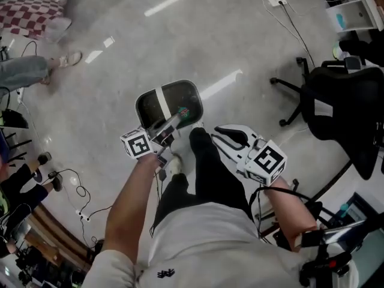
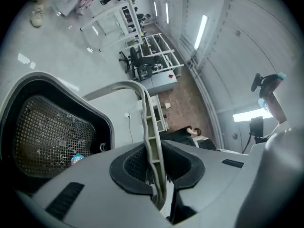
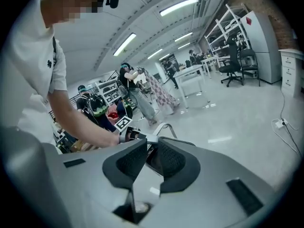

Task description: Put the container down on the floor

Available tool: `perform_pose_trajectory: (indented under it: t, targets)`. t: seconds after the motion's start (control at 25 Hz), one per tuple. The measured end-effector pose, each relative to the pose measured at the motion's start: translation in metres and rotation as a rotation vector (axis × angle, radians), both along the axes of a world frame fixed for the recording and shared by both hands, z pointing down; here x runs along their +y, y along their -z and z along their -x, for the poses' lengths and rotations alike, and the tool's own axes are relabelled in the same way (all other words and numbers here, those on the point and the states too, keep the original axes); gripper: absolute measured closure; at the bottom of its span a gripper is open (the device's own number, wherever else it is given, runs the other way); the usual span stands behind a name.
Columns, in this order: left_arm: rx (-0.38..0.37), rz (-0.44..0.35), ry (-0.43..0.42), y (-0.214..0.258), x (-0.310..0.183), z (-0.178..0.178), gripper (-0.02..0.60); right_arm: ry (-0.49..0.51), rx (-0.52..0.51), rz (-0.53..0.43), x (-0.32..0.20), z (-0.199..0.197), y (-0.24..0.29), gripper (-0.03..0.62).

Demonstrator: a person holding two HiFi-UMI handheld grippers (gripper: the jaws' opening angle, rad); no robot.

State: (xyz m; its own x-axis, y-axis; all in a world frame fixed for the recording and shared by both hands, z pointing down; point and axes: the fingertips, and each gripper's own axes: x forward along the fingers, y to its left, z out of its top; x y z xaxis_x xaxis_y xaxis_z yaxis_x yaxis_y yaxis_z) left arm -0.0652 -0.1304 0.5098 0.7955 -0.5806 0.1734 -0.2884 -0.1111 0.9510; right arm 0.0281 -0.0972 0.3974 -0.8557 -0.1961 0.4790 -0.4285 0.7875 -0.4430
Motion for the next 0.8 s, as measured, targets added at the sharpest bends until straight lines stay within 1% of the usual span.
perform_pose_trajectory:
  t: [0.12,0.24,0.44,0.6,0.8]
  targets:
    - [-0.010,0.007,0.010,-0.052,-0.051,0.002,0.522,0.022,0.004,0.037,-0.043,0.000,-0.038,0.563]
    - [-0.010,0.010,0.010,-0.105,-0.093,0.004,0.523,0.028,0.013,0.078,-0.073,0.003,-0.079,0.563]
    - [-0.026,0.025,-0.005,-0.189,-0.139,-0.002,0.528,0.024,0.020,0.141,-0.102,-0.001,-0.142,0.563]
    - [-0.038,0.037,-0.006,-0.248,-0.167,-0.010,0.528,0.033,0.031,0.179,-0.115,-0.010,-0.186,0.563]
    - [-0.041,0.046,-0.018,-0.305,-0.188,-0.010,0.527,0.009,0.049,0.207,-0.123,-0.018,-0.228,0.563]
